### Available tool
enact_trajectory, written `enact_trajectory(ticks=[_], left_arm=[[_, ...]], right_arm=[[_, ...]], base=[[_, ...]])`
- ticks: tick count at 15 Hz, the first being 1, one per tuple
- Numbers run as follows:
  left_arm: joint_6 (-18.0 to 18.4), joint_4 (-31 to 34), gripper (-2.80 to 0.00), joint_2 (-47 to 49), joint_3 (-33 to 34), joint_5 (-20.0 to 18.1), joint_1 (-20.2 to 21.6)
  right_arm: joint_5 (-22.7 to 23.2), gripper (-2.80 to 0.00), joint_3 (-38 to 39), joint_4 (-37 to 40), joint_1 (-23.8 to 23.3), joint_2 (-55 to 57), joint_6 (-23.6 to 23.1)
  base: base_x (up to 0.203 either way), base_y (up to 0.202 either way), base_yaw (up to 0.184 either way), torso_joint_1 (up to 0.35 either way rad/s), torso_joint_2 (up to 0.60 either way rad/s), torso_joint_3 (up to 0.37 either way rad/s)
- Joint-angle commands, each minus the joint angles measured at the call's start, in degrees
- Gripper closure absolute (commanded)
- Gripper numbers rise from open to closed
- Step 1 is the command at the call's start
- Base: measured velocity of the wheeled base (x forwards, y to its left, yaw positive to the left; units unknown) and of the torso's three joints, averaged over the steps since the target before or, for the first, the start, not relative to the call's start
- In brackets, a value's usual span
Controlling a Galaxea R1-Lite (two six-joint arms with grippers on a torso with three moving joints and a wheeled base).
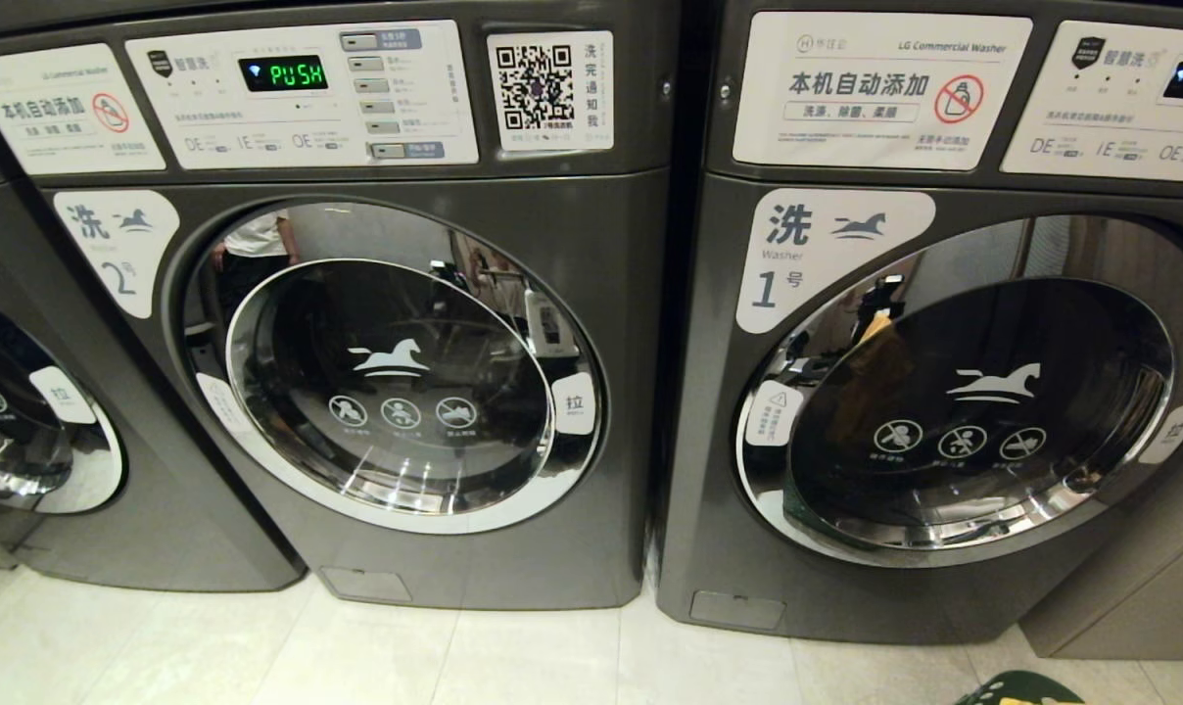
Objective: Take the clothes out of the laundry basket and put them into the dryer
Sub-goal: Put the clothes in the dryer
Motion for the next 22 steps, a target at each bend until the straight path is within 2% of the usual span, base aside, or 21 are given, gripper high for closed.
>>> enact_trajectory(ticks=[1,17,22], left_arm=[[0.0,0.0,0.00,0.1,0.0,0.0,0.0],[0.0,-0.4,0.00,0.1,0.1,0.0,0.0],[0.0,-0.3,0.00,0.1,0.1,0.0,0.0]], right_arm=[[0.0,0.00,0.0,0.0,0.0,0.1,0.0],[0.0,0.00,0.0,0.0,0.0,0.1,-0.3],[0.0,0.00,0.0,0.0,0.0,0.0,-0.1]], base=[[0.000,0.000,0.000,0.000,0.00,0.000],[0.000,0.000,0.000,0.000,0.00,-0.004],[0.000,0.000,0.000,0.027,-0.34,-0.314]])
